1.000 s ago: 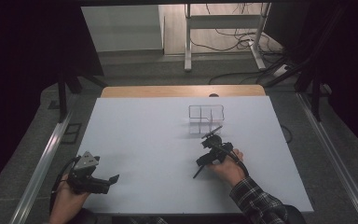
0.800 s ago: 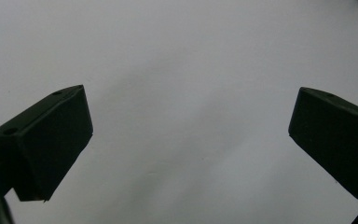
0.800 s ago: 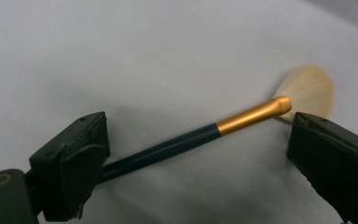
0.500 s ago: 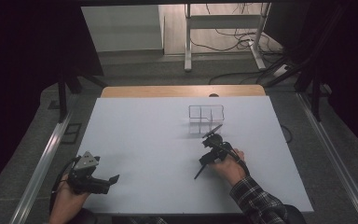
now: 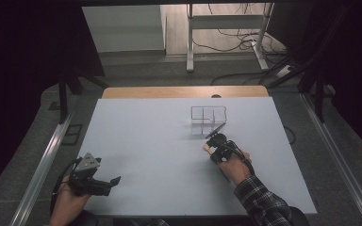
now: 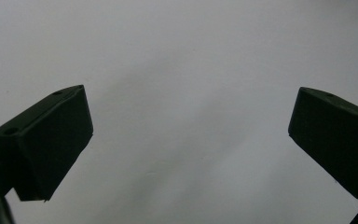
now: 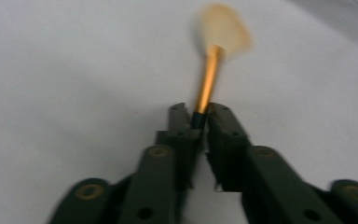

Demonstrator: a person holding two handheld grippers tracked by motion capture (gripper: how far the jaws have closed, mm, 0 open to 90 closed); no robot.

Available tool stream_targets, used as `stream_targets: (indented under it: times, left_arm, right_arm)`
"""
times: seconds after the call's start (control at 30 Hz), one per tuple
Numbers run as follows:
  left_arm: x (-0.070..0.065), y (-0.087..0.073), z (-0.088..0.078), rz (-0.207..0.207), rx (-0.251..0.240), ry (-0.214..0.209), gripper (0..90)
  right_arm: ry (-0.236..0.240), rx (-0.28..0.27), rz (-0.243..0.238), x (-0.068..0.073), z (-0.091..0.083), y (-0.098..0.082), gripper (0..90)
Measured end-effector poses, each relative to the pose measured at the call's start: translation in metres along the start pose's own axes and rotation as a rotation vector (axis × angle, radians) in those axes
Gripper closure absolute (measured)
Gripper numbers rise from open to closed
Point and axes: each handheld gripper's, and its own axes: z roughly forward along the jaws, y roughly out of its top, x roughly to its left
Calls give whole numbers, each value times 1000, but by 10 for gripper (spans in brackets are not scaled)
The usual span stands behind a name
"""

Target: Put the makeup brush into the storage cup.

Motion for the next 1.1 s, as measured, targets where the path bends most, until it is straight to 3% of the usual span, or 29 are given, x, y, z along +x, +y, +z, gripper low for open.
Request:
stream_targets:
  times: [0.5,1.1]
  left_arm:
    - [0,0,0,-8,-7,-1,3]
    - [0,0,0,-10,-9,0,3]
  right_arm:
    - [48,-36,0,-5,-2,-3,842]
    - [65,-184,-54,-8,-28,-10,841]
